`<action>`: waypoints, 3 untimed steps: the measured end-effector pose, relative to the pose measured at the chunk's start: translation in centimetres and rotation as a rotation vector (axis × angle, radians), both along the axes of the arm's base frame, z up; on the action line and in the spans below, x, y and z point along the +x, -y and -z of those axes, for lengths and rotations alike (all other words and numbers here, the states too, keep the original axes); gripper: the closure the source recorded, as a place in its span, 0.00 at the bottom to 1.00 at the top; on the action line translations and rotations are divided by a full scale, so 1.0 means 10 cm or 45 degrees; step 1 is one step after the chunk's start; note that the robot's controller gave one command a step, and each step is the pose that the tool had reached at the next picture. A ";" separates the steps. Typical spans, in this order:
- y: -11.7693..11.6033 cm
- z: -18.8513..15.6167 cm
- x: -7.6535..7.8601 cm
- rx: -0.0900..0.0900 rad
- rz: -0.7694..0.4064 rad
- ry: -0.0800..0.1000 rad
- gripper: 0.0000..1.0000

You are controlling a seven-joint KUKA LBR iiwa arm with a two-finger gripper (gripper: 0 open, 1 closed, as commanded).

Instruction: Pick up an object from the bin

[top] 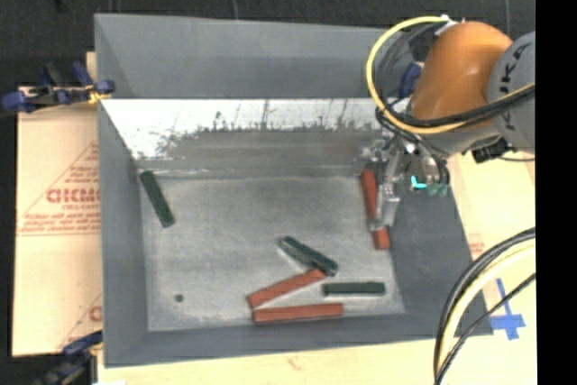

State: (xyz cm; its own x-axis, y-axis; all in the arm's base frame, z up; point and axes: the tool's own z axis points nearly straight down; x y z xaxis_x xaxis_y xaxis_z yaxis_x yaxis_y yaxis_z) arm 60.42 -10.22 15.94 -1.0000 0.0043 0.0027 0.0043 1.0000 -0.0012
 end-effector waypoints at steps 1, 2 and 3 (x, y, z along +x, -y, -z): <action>0.00 -0.04 0.02 -0.001 -0.002 0.010 0.00; -0.07 0.04 -0.10 -0.003 -0.070 0.017 0.00; -0.39 0.39 -0.34 0.001 -0.175 0.009 0.00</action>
Offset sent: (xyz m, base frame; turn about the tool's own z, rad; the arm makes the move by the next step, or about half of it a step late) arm -0.1015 0.0581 -0.0752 -0.3896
